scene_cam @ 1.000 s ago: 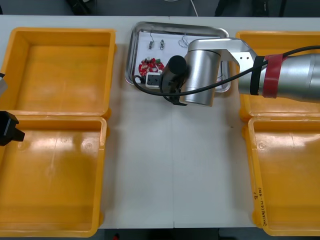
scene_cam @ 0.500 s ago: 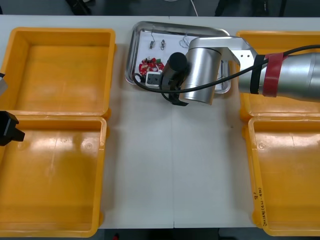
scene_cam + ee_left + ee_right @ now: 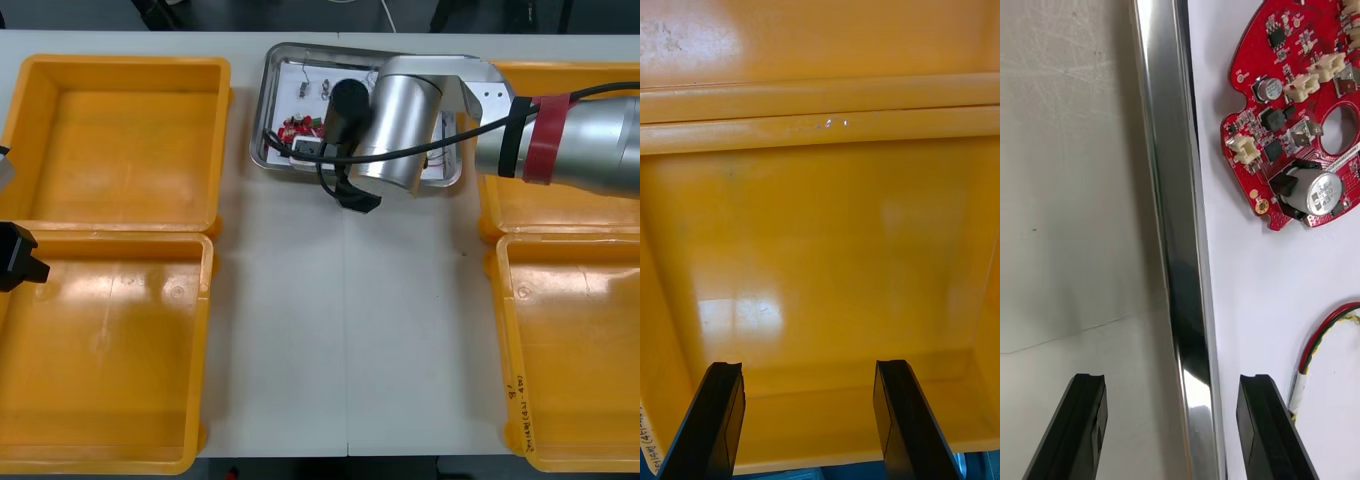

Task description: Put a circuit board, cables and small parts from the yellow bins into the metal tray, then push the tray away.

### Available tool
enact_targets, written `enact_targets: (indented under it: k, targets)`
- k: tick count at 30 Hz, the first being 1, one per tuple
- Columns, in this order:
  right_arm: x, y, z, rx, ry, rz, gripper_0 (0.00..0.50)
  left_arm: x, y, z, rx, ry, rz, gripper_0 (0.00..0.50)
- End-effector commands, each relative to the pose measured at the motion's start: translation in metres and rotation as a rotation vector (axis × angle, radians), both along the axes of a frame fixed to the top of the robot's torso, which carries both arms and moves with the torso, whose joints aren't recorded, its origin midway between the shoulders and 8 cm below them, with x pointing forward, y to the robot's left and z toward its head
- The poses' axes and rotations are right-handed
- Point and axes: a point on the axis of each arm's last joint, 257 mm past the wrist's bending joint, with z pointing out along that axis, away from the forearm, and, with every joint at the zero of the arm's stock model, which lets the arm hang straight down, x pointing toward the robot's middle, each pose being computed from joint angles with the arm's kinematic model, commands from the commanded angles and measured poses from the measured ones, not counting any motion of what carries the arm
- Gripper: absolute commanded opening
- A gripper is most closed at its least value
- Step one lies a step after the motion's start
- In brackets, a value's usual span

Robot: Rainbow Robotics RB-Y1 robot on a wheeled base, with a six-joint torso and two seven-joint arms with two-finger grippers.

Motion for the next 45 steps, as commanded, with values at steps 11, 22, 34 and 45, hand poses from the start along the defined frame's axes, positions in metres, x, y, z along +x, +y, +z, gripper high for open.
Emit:
enact_targets:
  k: [11,22,34,45]
  targets:
    - [-0.056,0.038,0.038,0.034,0.093,0.015,0.5,-0.004,0.013,0.013,0.035,-0.022,0.025,0.5]
    - [-0.116,0.014,0.045,0.102,0.123,-0.134,0.5,-0.004,0.013,0.013,0.035,-0.022,0.025,0.5]
    - [-0.172,-0.07,0.06,0.254,0.179,-0.418,0.5,-0.004,0.013,0.013,0.035,-0.022,0.025,0.5]
    - [-0.18,-0.127,0.086,0.488,0.176,-0.598,0.5,-0.004,0.013,0.013,0.035,-0.022,0.025,0.5]
